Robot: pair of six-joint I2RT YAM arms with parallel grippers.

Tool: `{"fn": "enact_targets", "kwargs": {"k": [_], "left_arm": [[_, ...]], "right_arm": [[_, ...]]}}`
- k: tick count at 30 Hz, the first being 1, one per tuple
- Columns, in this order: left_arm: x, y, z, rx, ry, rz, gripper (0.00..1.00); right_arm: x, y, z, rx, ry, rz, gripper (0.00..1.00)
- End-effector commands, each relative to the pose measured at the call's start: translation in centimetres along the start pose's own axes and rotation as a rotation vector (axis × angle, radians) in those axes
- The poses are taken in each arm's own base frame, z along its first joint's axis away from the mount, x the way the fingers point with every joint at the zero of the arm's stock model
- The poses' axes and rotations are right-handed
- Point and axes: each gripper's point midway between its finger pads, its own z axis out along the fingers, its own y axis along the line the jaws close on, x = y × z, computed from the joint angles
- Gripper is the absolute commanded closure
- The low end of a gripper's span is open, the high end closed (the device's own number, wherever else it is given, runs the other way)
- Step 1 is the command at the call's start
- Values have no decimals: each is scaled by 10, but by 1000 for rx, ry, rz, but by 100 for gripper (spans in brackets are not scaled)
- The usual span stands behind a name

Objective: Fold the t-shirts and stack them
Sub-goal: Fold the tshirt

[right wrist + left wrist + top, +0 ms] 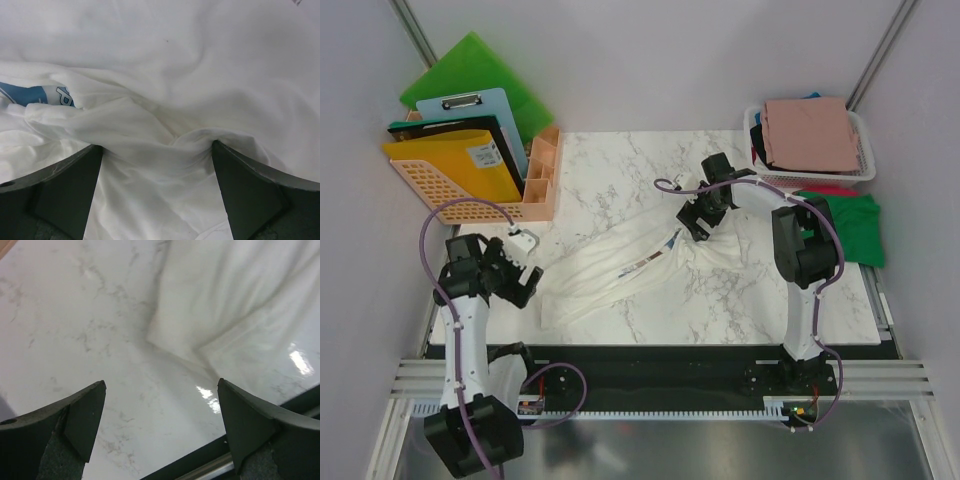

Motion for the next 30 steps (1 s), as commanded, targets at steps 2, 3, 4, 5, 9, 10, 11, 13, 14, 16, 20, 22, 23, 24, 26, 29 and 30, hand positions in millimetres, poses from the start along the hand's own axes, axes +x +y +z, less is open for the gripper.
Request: {"fn": "enact_targets", "kwargs": {"k": [2,3,4,5,9,10,11,13,14,16,20,22,23,24,26,29,30], "left_arm": [[-21,-63,-5,377,-15,66,0],[-21,-63,-3,385,7,38,0],[-24,-61,2,388,18,36,0],[-27,-60,3,382,13,34,0],[-28,-63,23,306,82,35,0],[-26,-67,29,289,125,84,0],[-26,-66,39,281,143,89,0],[-26,-73,47,295,165,97,0],[-26,-74,52,305,176,95,0],[-30,-71,61,284,181,97,0],[-24,-60,82,231,238,85,0],[-20,-59,92,235,267,74,0],[-19,-61,94,247,273,69,0],[-18,-64,96,257,282,62,0],[-10,-72,101,289,306,67,0],[-2,-83,101,307,317,90,0],[7,-88,100,316,334,96,0]], "right_arm": [[22,7,11,-13,59,17,2],[24,10,10,-17,61,18,2],[22,10,7,-12,56,15,2],[24,11,6,-11,55,16,2],[31,16,4,-11,58,15,2],[31,17,4,-13,57,14,2],[32,17,3,-11,58,15,2],[32,17,2,-3,62,12,2],[34,17,2,-3,66,14,2],[34,16,1,0,64,14,2],[33,18,0,-6,62,18,2],[35,18,1,-9,65,19,2],[36,19,2,-10,69,15,2],[37,18,3,-6,72,14,2],[41,15,5,6,92,15,2],[44,12,8,15,110,7,2],[45,11,8,18,112,7,2]]}}
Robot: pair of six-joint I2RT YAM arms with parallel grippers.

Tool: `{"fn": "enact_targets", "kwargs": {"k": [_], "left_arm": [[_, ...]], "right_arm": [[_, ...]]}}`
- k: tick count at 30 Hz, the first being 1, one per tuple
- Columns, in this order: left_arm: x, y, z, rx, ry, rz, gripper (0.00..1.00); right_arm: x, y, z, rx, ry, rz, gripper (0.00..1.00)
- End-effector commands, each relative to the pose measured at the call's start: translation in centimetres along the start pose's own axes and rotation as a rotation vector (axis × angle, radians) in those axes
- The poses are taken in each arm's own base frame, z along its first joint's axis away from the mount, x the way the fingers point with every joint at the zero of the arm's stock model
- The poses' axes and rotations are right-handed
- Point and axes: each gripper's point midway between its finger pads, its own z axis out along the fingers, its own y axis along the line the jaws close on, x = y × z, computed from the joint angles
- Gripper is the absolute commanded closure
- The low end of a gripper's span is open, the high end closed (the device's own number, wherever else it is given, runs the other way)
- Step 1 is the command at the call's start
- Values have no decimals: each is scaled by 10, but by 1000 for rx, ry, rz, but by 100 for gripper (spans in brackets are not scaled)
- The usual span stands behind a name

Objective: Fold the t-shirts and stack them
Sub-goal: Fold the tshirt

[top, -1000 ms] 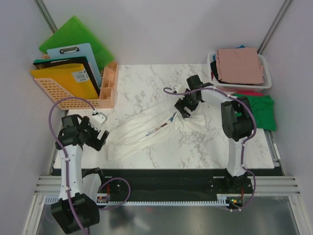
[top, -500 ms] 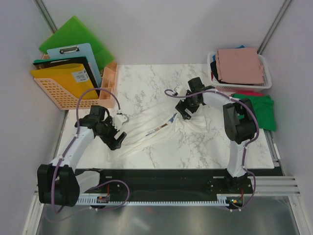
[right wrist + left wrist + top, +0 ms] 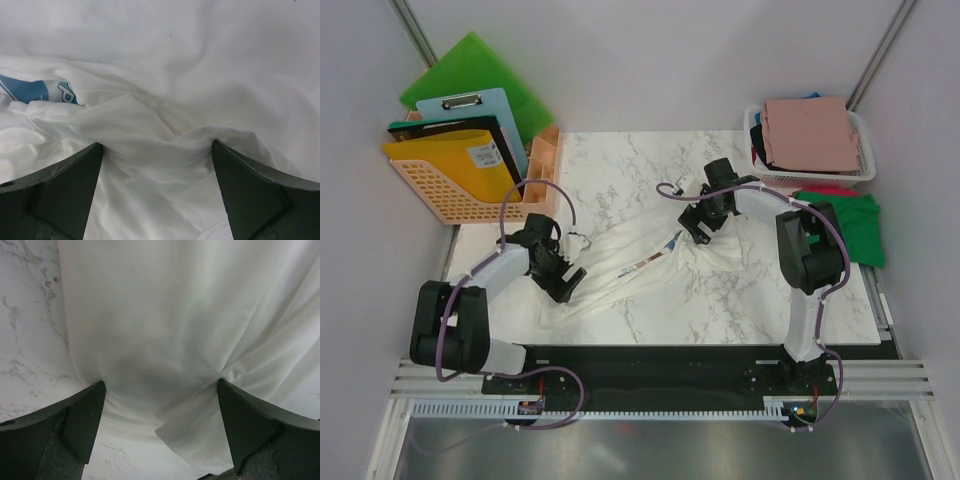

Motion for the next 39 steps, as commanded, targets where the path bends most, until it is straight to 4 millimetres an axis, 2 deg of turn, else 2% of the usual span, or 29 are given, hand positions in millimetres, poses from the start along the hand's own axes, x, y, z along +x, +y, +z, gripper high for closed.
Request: {"fn": "enact_targets", "kwargs": {"k": [1,2,3,5,6,7,9,10,12,13,15,16,17,18,19,20,21,22,23,28,32,33,39], "left_arm": [[2,-13,7,3,-11,6,0],[4,-17,9,6,-7,14,0],[16,-23,14,13,22,21,0],[21,-31,19,7,36,58,0],[32,-36,23,8,62,71,0],[35,-38,24,9,64,72,0],[43,-44,25,15,65,76,0],[44,-43,25,3,64,82,0],[44,-43,21,-9,46,100,0],[43,-43,19,-8,42,111,0],[46,-46,18,5,48,142,0],[47,-47,17,10,53,155,0],[51,-50,19,21,61,177,0],[50,-53,19,30,56,201,0],[50,-55,19,37,52,218,0],[49,-57,20,44,47,236,0],[46,-62,20,62,34,252,0],[43,-64,20,72,28,259,0],[38,-66,20,76,20,264,0],[22,-91,28,129,14,361,0],[11,-111,38,167,56,416,0],[6,-117,39,181,43,433,0],[-2,-110,43,133,61,488,0]], "right_arm": [[36,5,11,-10,131,-1,2],[35,5,11,-8,132,0,2],[34,4,12,-5,131,1,2],[29,-2,16,4,129,11,2],[30,-5,22,4,136,17,2],[22,-9,22,4,127,17,2],[20,-9,33,-21,135,36,2],[8,-14,32,-18,117,37,2],[3,-17,42,-25,121,51,2],[-11,-26,40,-10,99,49,2],[-14,-30,52,-17,111,57,2],[-31,-38,48,-1,87,48,2],[-36,-41,50,2,86,41,2],[-35,-38,64,-8,108,34,2],[-52,-45,59,10,85,24,2],[-59,-47,62,23,84,15,2],[-58,-43,76,10,100,7,2],[-72,-45,75,23,79,-5,2],[-77,-45,78,30,75,-10,2],[-96,-18,101,26,76,-88,2],[-102,2,110,17,69,-134,2],[-108,9,109,11,55,-156,2],[-131,32,113,13,17,-217,2]]}}
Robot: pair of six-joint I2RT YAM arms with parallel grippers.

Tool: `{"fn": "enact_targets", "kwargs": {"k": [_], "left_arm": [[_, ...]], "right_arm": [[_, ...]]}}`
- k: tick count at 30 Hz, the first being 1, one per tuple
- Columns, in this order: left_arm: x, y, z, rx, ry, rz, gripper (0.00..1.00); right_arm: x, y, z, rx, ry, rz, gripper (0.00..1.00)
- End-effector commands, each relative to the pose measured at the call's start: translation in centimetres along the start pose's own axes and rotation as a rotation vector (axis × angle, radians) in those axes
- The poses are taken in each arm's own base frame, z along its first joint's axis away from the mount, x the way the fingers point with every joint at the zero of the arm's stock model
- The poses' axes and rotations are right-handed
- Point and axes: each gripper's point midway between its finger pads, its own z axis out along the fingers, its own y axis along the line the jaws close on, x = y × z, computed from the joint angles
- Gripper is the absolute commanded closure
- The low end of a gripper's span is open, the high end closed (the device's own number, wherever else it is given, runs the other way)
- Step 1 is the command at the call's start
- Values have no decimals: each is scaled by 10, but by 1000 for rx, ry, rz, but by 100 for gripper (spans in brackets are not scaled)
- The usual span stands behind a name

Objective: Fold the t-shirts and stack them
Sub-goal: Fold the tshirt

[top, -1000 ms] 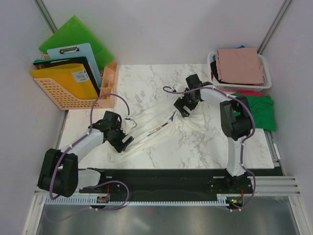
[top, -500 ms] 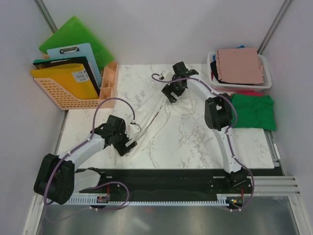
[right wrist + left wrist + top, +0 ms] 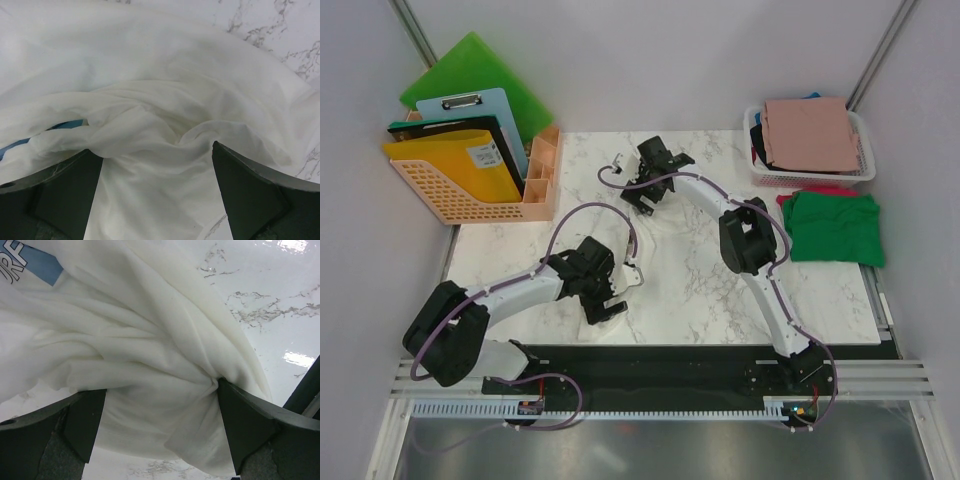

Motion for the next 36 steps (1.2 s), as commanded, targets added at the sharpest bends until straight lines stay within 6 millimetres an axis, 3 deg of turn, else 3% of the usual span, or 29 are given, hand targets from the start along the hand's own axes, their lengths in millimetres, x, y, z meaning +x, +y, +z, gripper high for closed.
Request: {"fn": "enact_targets", "kwargs": {"k": [1,7,11,14,16,17,20,26,30,32,34,35,36], "left_arm": [[49,-17,13,34,176,-10,0],[48,-19,11,11,154,-13,0],[41,-19,1,-18,110,-20,0],[35,-17,-12,-43,88,-25,0],[38,-15,-19,-71,81,-13,0],[40,-17,-20,-72,79,-12,0],[46,-20,-22,-78,75,-7,0],[37,-19,-28,-75,54,-11,0],[39,-18,-28,-94,50,-16,0],[40,-16,-29,-109,60,-21,0],[43,-14,-29,-118,76,-33,0],[47,-9,-30,-145,99,-40,0],[48,-7,-30,-157,109,-46,0]], "right_arm": [[31,41,31,-62,122,-37,2],[28,38,28,-27,115,-48,2],[20,34,10,-3,87,-41,2],[1,22,-20,51,50,-37,2],[1,21,-33,59,45,-36,2],[-11,16,-52,82,13,-35,2],[-16,11,-78,120,-4,-37,2],[-8,-27,-103,285,50,-42,2],[-20,-58,-132,307,-43,59,2],[-28,-61,-150,303,-91,88,2],[-22,-60,-159,304,-88,102,2],[-25,-58,-174,314,-105,104,2],[-14,-49,-171,291,-83,108,2]]}}
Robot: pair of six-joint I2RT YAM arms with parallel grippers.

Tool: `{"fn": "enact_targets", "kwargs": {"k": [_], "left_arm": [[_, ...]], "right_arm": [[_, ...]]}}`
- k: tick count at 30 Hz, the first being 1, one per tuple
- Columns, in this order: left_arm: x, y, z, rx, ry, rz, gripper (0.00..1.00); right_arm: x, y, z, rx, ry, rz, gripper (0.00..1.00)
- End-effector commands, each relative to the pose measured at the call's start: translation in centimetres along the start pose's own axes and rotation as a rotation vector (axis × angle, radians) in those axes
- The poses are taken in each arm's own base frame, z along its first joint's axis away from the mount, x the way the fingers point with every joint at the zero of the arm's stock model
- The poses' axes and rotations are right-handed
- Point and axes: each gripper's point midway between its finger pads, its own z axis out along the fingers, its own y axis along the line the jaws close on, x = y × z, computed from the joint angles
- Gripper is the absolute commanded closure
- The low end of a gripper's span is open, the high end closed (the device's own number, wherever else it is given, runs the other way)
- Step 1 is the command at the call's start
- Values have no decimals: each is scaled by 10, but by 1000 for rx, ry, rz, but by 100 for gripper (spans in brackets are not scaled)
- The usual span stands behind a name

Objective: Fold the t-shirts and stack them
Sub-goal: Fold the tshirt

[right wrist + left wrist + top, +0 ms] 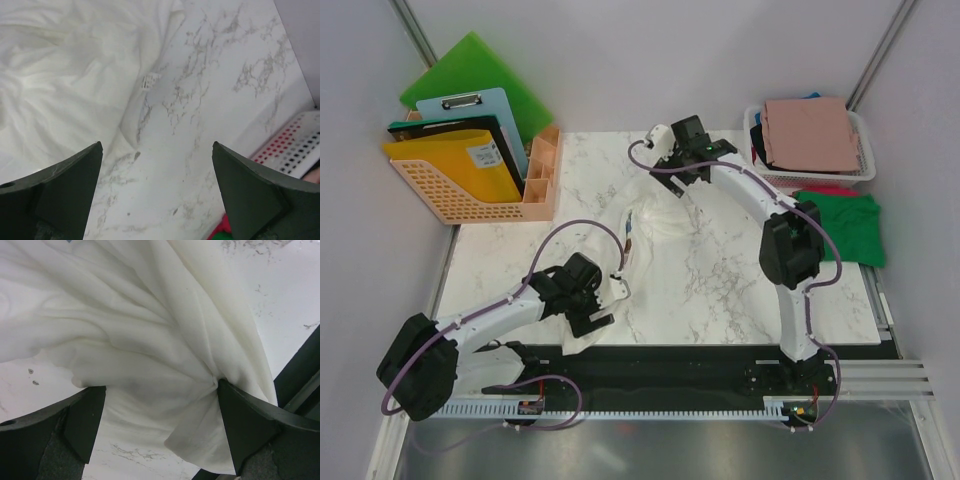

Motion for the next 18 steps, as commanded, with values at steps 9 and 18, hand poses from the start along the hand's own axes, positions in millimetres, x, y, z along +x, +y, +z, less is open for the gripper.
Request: {"fn": "enact_targets", "kwargs": {"k": [9,18], "left_arm": [[-1,80,-42,-374,-75,-269,0],[-2,174,-215,-1228,-467,-391,0]], "right_arm": [[38,49,-120,-117,-109,144,2],[92,80,-167,-106,-148,188,2]]}}
